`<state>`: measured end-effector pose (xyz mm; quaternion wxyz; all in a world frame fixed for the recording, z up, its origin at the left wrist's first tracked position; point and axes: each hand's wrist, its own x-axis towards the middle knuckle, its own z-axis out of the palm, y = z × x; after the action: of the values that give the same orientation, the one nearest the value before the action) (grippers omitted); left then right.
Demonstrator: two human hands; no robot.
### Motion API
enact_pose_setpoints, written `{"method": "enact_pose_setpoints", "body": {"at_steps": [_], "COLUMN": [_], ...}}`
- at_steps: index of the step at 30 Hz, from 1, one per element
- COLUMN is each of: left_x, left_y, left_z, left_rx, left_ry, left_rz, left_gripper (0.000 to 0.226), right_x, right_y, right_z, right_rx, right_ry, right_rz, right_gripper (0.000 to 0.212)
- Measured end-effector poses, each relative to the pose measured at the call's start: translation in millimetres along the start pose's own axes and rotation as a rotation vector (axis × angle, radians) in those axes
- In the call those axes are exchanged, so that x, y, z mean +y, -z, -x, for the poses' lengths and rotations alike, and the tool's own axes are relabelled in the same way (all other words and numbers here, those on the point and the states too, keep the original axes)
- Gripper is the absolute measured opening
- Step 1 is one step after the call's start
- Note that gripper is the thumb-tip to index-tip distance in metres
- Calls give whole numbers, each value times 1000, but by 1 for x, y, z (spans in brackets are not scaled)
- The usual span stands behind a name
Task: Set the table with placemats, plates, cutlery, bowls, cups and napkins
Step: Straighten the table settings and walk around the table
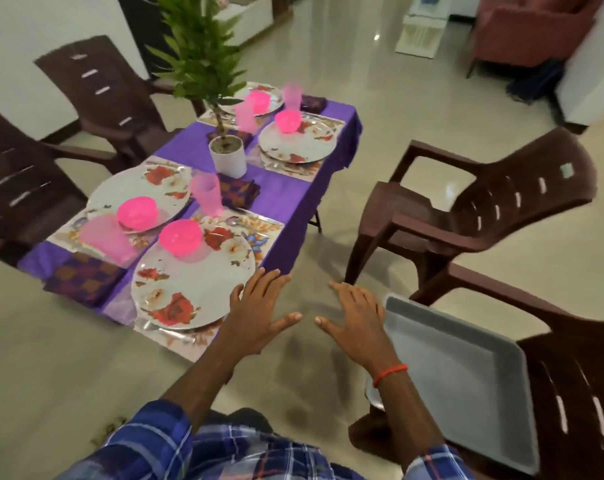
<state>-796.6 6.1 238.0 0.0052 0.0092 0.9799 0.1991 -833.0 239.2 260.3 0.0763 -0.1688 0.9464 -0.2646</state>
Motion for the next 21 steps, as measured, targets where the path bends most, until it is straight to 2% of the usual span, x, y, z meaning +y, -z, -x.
{"method": "enact_pose_setpoints", "body": {"at_steps": [8, 12, 17, 21], "left_x": [-51, -73, -91, -105], "left_y": [13, 11, 4, -4], "left_z": [-20, -28, -17, -1], "left_rx": [101, 62, 34, 81], "left_ry": [190, 271, 402, 487], "left_rz": [66, 60, 87, 108], "left_gripper": [91, 92, 81, 80], "right_x": [-40, -58, -79, -86], "right_y": [-14, -31, -55, -71], "right_z": [-93, -135, -170, -196], "right_rx": [-127, -228, -343, -436], "right_ry": [200, 245, 305, 348], "right_rz": [34, 35, 123, 143], "right_gripper": [69, 72, 71, 70]}}
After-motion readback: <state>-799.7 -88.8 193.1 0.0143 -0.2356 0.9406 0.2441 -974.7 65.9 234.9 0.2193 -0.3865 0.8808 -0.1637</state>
